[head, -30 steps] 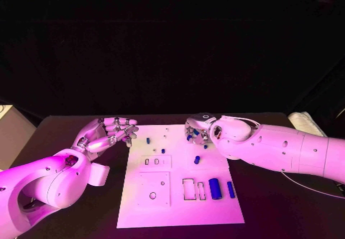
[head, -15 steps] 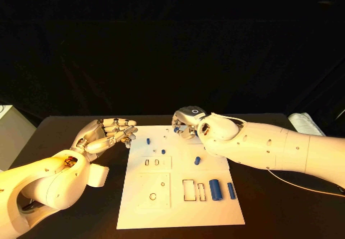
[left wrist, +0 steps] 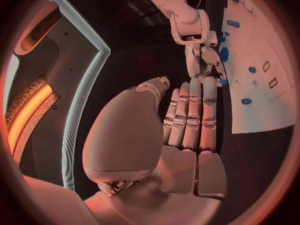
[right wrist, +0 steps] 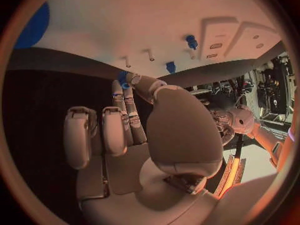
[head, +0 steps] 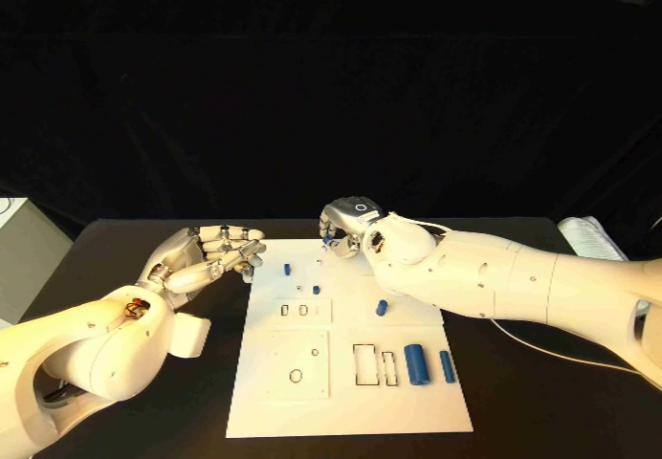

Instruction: Assemble the parts on the task board

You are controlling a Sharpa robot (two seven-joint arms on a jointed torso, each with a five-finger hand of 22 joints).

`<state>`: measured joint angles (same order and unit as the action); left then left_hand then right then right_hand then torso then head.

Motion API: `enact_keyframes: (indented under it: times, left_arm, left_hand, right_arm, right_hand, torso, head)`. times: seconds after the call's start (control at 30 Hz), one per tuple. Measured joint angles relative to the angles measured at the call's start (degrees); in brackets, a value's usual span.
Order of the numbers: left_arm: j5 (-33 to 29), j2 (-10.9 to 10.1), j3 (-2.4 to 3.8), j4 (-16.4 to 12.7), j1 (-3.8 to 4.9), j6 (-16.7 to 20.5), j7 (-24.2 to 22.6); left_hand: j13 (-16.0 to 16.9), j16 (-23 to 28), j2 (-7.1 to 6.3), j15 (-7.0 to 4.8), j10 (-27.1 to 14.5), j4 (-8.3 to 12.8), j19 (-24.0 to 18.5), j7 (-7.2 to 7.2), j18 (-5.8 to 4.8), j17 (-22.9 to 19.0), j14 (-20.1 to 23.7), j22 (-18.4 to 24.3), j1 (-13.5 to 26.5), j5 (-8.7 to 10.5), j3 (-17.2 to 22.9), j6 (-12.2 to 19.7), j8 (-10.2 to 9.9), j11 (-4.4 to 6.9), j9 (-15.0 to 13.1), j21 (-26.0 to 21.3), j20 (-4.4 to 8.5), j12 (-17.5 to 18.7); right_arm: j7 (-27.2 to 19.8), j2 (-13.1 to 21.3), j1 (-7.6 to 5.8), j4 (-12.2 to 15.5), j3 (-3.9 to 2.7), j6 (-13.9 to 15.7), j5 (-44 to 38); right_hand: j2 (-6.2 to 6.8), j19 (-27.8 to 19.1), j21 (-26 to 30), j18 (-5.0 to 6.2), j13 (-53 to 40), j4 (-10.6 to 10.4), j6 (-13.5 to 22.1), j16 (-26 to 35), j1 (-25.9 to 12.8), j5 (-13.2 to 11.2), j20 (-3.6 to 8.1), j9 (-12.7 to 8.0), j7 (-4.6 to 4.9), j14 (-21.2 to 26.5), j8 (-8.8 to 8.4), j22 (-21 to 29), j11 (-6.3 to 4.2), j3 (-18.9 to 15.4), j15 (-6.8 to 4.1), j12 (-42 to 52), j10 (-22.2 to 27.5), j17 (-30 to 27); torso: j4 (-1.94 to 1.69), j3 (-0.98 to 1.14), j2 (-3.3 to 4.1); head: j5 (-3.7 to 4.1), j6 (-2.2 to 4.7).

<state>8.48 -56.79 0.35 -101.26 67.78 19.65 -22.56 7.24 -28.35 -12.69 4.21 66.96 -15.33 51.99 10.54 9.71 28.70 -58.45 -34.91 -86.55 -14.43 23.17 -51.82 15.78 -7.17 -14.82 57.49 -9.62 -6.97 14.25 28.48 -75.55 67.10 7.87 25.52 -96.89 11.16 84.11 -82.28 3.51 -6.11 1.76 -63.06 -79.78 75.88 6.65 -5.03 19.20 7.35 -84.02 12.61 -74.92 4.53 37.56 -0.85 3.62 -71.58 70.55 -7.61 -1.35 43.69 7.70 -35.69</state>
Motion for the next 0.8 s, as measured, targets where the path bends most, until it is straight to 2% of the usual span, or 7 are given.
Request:
enact_keyframes:
  times: [0.33,0.8]
  left_arm:
    - [0.1,-0.1,0.0,-0.1,0.42,0.0,0.1]
    - [0.2,0.0,0.0,0.0,0.57,-0.1,0.2]
  left_hand:
    - [0.1,0.0,0.0,0.0,0.0,0.0,-0.2,0.0,0.0,0.0,0.0,-0.1,0.0,0.0,0.0,0.0,0.0,0.0,0.0,0.2,-0.2,0.0]
    - [0.0,0.0,0.0,0.0,0.0,0.0,-0.2,0.0,0.0,0.1,0.0,-0.2,0.0,0.0,0.0,0.0,0.0,0.0,-0.1,0.4,-0.18,0.0]
  right_arm:
    - [-0.1,-1.0,0.35,-1.8,0.0,0.0,0.2]
    - [-0.4,-1.3,0.69,-2.1,0.03,-0.6,0.6]
  right_hand:
    - [0.0,0.0,0.0,0.0,0.0,0.0,0.0,0.0,0.0,0.0,0.0,0.1,0.01,0.0,-0.02,0.0,0.0,0.0,0.0,-0.2,0.0,0.0]
    - [0.0,0.0,0.0,0.0,0.0,0.0,0.0,0.0,0.0,-0.1,0.0,0.2,0.01,0.0,-0.12,0.0,-0.01,0.0,0.0,0.0,0.0,0.0]
  torso:
    - [-0.34,-0.18,0.27]
    - [-0.35,-0.21,0.31]
  head:
    - [0.23,-0.13]
    - [-0.06,-0.41]
